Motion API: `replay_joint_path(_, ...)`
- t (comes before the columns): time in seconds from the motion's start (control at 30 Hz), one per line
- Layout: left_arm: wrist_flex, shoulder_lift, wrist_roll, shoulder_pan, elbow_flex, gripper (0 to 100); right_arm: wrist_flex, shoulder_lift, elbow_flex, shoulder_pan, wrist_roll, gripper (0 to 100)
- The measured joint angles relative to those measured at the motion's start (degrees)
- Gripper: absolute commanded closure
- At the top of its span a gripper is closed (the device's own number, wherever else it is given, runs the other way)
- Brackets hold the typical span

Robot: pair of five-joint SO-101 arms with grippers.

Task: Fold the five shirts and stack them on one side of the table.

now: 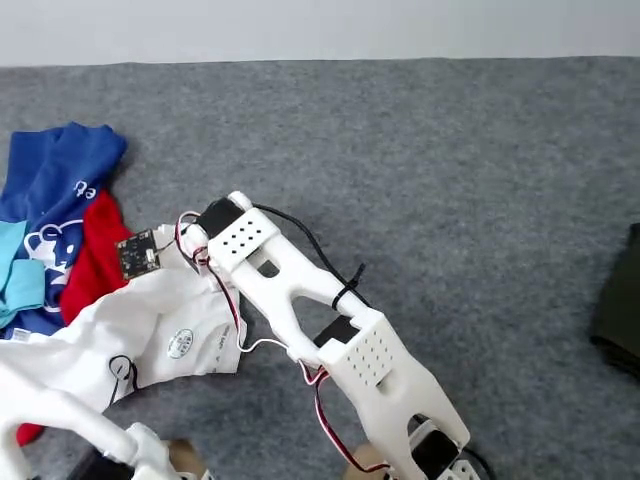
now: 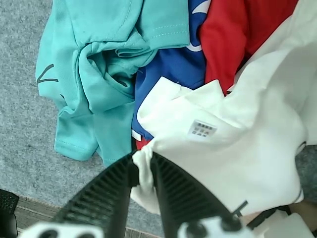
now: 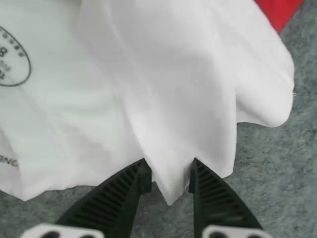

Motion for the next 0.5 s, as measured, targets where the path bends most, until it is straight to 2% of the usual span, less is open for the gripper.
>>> replay_joint_path(0.1,0.0,0.0,0.0,0.0,0.0,100,-2.9,0.0,0.0,0.0,0.1,87.4)
replay_joint_path(0.3,0.0,0.0,0.0,0.0,2.5,100,-6.2,0.0,0.0,-0.5,0.2,99.1)
replay_joint_path(0.5,0.0,0.0,0.3,0.0,3.3,100,-6.3,0.0,-1.7,-0.8,0.3,98.7)
